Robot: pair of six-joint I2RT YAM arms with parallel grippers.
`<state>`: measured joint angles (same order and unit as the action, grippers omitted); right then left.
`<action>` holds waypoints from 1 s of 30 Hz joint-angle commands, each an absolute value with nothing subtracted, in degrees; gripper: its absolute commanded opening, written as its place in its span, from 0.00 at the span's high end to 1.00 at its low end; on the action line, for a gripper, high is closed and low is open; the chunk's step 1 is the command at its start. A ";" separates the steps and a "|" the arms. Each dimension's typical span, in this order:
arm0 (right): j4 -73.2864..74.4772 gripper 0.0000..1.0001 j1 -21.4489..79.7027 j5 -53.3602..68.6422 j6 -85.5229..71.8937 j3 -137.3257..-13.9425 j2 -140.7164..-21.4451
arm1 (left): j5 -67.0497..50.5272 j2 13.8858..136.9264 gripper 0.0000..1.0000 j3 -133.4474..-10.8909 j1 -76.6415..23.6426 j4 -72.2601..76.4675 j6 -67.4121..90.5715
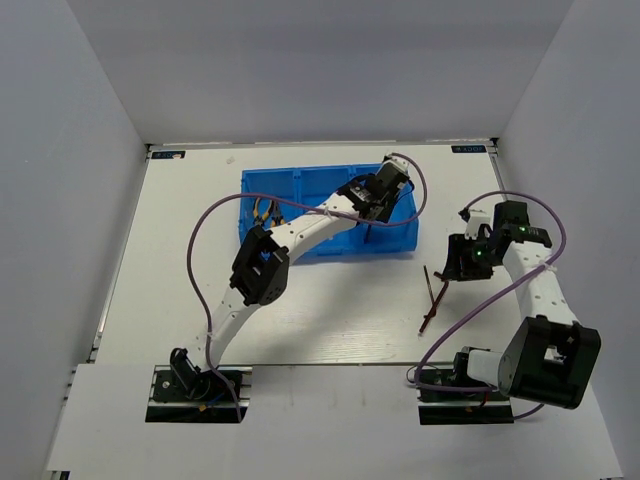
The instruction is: Sort the tools into containers
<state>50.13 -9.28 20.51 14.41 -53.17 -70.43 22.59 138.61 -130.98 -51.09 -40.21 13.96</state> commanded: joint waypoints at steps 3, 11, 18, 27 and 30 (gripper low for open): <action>49.49 0.46 -8.44 13.90 13.19 -48.08 -71.02 | 22.07 134.04 0.42 -131.14 -50.27 -39.13 15.03; 44.05 0.49 -6.07 9.93 5.81 -45.88 -79.26 | 14.88 122.27 0.36 -122.90 -51.68 -34.64 10.82; 41.14 0.49 -3.17 8.27 0.62 -48.78 -86.65 | 15.21 103.66 0.36 -102.33 -52.29 -28.92 13.44; 39.55 0.74 -1.06 2.82 -5.18 -49.39 -92.89 | 18.98 87.55 0.37 -80.26 -52.29 -28.21 18.71; 40.16 0.88 -1.23 1.14 -5.80 -50.10 -93.25 | 18.46 83.86 0.38 -74.98 -52.29 -28.21 20.56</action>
<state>42.70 -1.45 5.08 -3.62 -49.69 -91.29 17.98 87.18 -78.22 -52.45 -27.92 17.45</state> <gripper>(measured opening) 0.159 0.622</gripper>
